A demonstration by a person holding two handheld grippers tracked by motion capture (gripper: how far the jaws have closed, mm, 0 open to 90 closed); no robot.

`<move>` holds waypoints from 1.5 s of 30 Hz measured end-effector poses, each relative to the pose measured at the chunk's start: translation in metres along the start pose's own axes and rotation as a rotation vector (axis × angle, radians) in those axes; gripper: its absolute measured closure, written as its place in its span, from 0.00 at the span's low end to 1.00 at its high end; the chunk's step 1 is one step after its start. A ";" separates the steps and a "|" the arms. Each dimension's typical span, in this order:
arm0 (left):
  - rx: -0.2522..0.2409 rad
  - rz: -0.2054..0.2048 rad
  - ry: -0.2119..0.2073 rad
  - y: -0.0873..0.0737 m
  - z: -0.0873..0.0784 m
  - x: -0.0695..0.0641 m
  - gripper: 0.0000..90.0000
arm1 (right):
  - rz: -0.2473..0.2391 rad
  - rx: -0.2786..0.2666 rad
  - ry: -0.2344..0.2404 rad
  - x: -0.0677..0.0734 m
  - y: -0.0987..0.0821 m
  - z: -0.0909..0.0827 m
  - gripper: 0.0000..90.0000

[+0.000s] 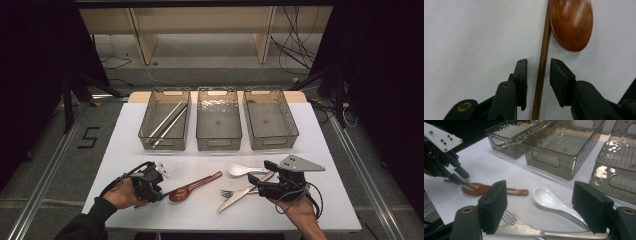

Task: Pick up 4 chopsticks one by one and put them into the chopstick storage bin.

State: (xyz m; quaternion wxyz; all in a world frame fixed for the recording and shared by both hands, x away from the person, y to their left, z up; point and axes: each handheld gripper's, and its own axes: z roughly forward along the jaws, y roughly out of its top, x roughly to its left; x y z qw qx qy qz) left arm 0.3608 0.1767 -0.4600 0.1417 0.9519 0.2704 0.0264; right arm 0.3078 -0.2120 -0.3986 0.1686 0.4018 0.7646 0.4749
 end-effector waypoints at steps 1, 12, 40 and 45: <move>0.000 -0.002 -0.004 0.000 0.001 -0.001 0.77 | -0.001 -0.001 0.001 0.000 0.000 0.000 0.33; 0.026 0.016 -0.004 0.002 0.004 -0.001 0.86 | -0.003 0.000 0.001 0.000 0.000 0.000 0.33; 0.022 0.056 -0.001 0.003 0.001 -0.002 0.93 | 0.004 -0.002 0.001 -0.001 0.000 0.000 0.33; 0.002 0.043 0.004 0.002 -0.002 0.001 0.93 | 0.004 -0.002 0.001 -0.001 0.000 0.000 0.33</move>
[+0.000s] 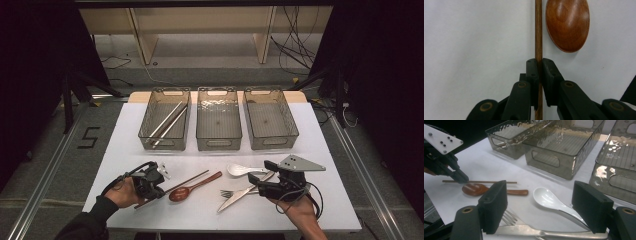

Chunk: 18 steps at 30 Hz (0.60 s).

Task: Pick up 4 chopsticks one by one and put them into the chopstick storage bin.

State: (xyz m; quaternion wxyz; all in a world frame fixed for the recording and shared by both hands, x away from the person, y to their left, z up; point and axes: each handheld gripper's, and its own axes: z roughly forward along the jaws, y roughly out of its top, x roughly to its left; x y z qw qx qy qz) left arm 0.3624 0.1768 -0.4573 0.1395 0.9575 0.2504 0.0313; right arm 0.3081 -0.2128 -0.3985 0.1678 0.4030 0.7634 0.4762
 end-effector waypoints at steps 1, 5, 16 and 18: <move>-0.003 0.000 0.006 0.000 -0.002 0.001 0.93 | -0.001 0.000 0.000 0.000 0.000 0.000 0.33; -0.046 -0.012 0.035 0.000 -0.010 0.003 0.93 | 0.002 0.000 0.000 0.000 0.000 0.000 0.33; -0.217 -0.093 0.044 -0.004 -0.030 0.013 0.92 | 0.001 0.000 -0.001 0.000 0.000 0.000 0.33; -0.242 -0.096 0.044 -0.004 -0.034 0.015 0.92 | 0.001 0.001 -0.001 0.000 0.000 0.000 0.33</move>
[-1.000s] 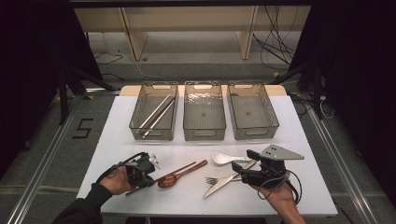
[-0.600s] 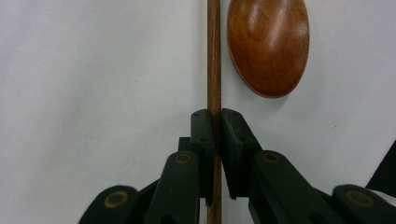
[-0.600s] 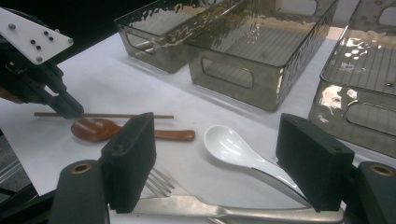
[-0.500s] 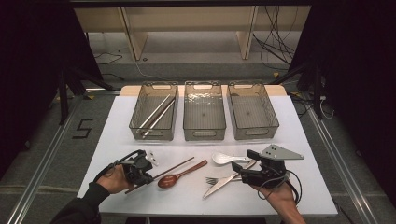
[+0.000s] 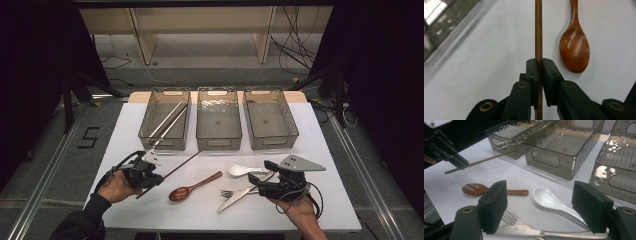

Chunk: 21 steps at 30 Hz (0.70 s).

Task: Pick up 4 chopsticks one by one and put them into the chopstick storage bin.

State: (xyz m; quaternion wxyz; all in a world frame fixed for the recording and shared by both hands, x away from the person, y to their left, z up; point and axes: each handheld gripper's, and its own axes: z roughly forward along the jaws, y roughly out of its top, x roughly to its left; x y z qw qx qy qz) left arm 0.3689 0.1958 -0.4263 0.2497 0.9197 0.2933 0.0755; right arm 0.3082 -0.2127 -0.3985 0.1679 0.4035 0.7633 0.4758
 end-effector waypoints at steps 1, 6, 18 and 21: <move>-0.018 -0.008 0.004 0.000 -0.002 0.001 0.92 | 0.001 0.000 0.000 0.000 0.000 0.000 0.33; -0.116 -0.067 -0.005 0.003 -0.010 0.008 0.92 | 0.003 0.000 0.001 -0.001 0.000 0.000 0.33; -0.201 -0.111 0.013 0.010 -0.027 0.024 0.92 | 0.013 0.004 -0.009 -0.003 -0.001 0.000 0.33; -0.224 -0.128 0.015 0.013 -0.032 0.029 0.92 | 0.010 0.005 -0.010 -0.003 -0.001 0.001 0.33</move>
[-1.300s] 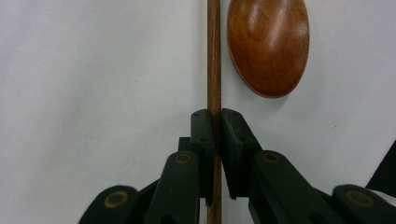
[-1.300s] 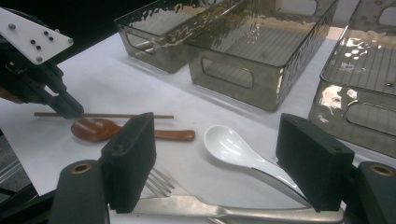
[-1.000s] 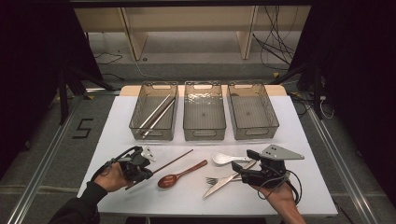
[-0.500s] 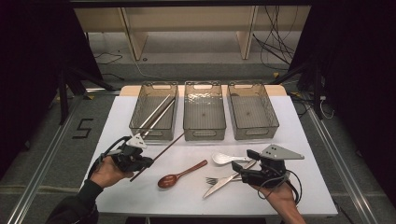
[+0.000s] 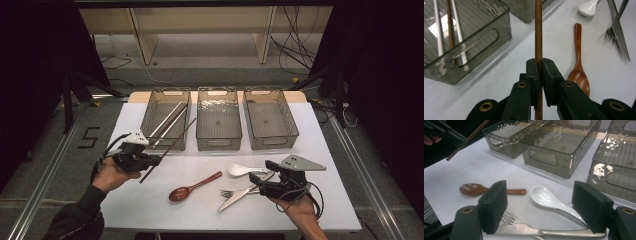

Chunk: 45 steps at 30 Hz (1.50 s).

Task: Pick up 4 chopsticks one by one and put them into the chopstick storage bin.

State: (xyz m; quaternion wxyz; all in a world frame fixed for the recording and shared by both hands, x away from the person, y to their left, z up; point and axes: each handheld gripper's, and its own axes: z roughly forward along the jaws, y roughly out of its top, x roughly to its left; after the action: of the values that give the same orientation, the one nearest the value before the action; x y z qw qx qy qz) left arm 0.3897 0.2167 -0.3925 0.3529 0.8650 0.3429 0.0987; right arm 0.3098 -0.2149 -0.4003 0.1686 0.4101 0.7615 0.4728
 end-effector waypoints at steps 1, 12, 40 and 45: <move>-0.007 0.000 0.003 0.002 -0.001 0.002 0.92 | -0.001 0.000 -0.001 0.000 0.000 0.000 0.33; -0.110 -0.066 0.034 0.024 -0.015 0.026 0.92 | 0.003 0.000 0.000 0.000 0.000 0.001 0.33; -0.187 -0.123 0.145 0.074 -0.005 0.071 0.92 | 0.000 -0.003 0.007 0.000 0.000 0.001 0.33; -0.183 -0.133 0.171 0.079 0.001 0.081 0.92 | 0.000 -0.003 0.009 0.000 0.000 0.001 0.33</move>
State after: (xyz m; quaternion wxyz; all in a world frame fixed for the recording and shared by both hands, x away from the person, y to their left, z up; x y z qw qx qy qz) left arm 0.4919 0.2294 -0.3456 0.4056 0.7930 0.4179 0.1790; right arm 0.3104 -0.2143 -0.4005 0.1658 0.4077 0.7615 0.4758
